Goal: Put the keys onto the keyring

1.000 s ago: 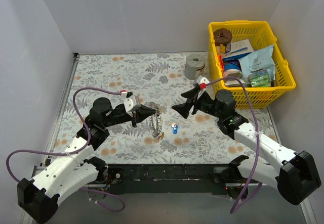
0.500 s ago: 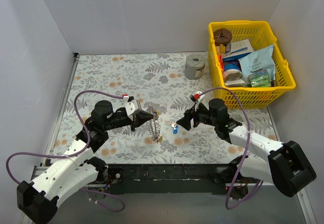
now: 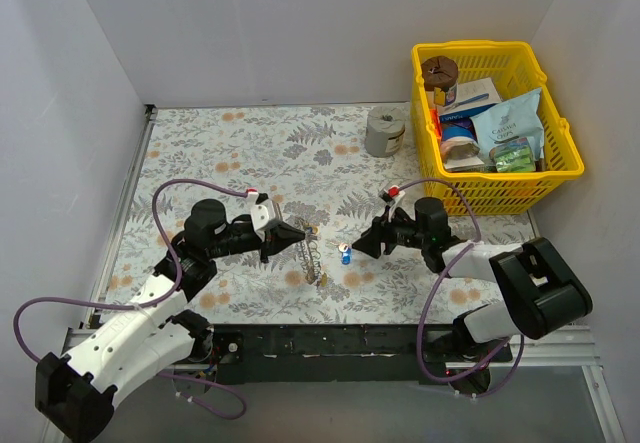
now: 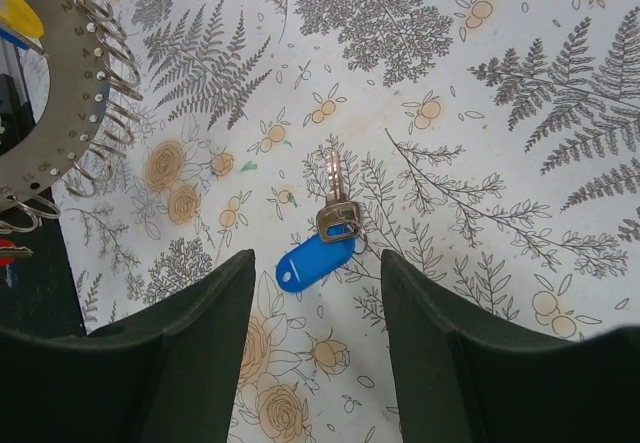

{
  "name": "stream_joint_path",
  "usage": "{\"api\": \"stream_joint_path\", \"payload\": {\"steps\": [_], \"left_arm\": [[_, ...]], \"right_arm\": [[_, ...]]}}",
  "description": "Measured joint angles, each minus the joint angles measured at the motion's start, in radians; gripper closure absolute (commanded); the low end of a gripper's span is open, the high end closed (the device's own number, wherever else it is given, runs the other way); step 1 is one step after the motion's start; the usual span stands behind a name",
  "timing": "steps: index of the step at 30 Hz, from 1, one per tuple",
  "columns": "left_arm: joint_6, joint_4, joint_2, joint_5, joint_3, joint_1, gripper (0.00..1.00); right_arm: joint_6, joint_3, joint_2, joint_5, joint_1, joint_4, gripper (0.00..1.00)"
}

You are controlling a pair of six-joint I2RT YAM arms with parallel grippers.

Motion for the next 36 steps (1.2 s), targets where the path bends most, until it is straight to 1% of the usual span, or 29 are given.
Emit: {"api": "stream_joint_path", "payload": {"steps": [3,6,15,27,36], "left_arm": [[-0.002,0.000,0.009,0.010,0.000,0.000,1.00],[-0.004,0.000,0.017,0.013,0.000,0.000,1.00],[-0.011,0.006,0.025,0.014,0.000,0.000,1.00],[-0.018,0.006,0.040,0.014,0.000,0.000,1.00],[-0.020,0.006,0.041,0.014,0.000,0.000,1.00]], "right_arm": [[0.006,0.005,0.041,-0.032,-0.001,0.026,0.44],[0.008,0.026,0.080,-0.052,0.000,0.027,0.46],[0.005,0.079,0.146,-0.049,-0.001,0.018,0.56],[-0.003,0.138,0.219,-0.033,0.000,-0.045,0.57],[-0.011,0.177,0.264,-0.010,0.018,-0.108,0.60]]}}
